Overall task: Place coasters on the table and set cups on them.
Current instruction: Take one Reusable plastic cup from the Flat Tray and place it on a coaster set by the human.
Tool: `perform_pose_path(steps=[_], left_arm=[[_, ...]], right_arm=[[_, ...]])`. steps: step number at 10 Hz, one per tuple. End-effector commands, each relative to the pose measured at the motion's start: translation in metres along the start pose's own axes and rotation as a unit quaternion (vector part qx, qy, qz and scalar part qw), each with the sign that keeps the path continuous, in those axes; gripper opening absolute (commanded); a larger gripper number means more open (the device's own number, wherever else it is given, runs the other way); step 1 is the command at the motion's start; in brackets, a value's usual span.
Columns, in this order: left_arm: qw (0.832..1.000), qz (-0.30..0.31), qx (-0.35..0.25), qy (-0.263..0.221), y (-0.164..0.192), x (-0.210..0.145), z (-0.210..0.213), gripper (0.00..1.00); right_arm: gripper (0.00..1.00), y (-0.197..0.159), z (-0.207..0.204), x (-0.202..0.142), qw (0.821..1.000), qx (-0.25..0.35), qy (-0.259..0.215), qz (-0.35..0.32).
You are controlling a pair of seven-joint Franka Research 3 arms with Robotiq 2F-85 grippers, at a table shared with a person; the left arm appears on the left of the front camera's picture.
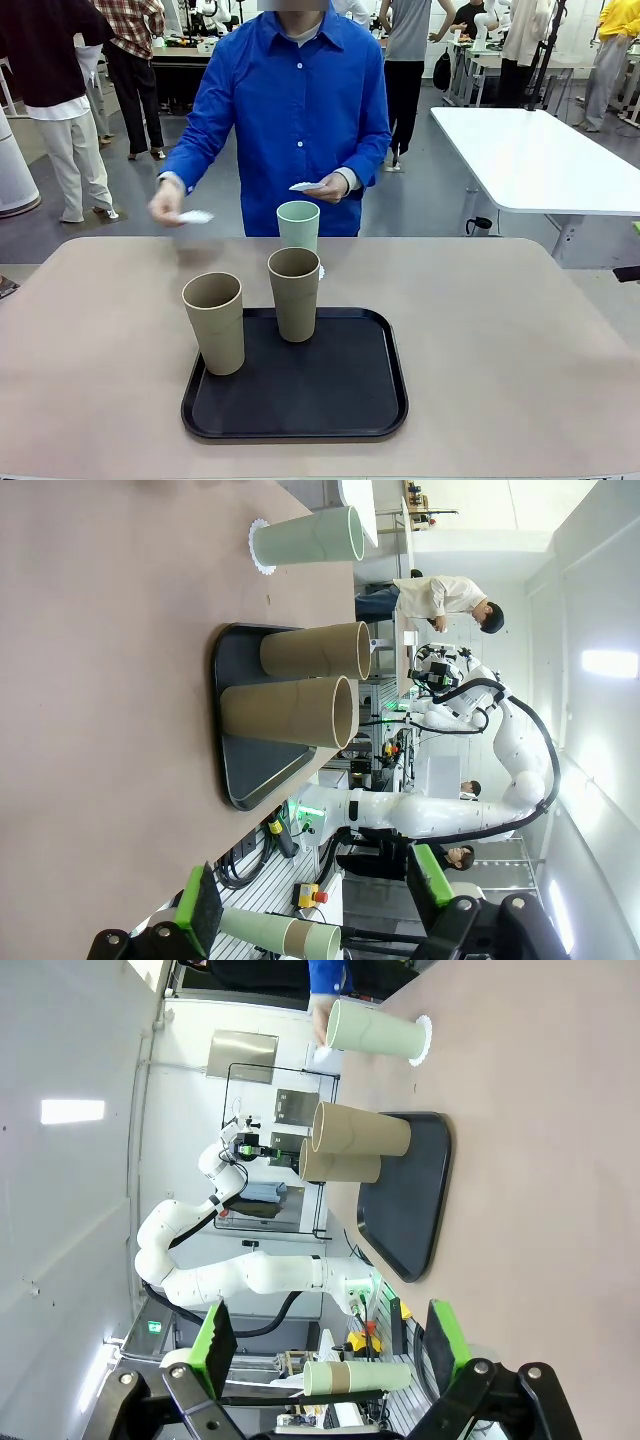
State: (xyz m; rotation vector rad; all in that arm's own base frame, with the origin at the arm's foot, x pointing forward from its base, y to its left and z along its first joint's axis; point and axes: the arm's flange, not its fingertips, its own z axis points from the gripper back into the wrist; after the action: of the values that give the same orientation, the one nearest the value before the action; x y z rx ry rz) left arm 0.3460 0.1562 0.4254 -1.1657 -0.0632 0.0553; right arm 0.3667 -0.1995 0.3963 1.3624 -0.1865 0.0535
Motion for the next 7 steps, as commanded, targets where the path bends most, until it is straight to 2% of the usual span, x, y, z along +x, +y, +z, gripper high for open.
perform_pose_path(steps=[1,7], left_arm=[[1.0,-0.003,-0.002,-0.002,-0.0016,-0.0008,0.0017,1.0],[1.0,-0.003,-0.002,-0.002,-0.0016,-0.0008,0.0017,1.0]], right_arm=[[1.0,-0.0005,-0.0005,-0.0014,1.0,0.005,-0.001,0.0],[1.0,-0.0005,-0.0005,-0.0014,1.0,0.005,-0.001,0.0]])
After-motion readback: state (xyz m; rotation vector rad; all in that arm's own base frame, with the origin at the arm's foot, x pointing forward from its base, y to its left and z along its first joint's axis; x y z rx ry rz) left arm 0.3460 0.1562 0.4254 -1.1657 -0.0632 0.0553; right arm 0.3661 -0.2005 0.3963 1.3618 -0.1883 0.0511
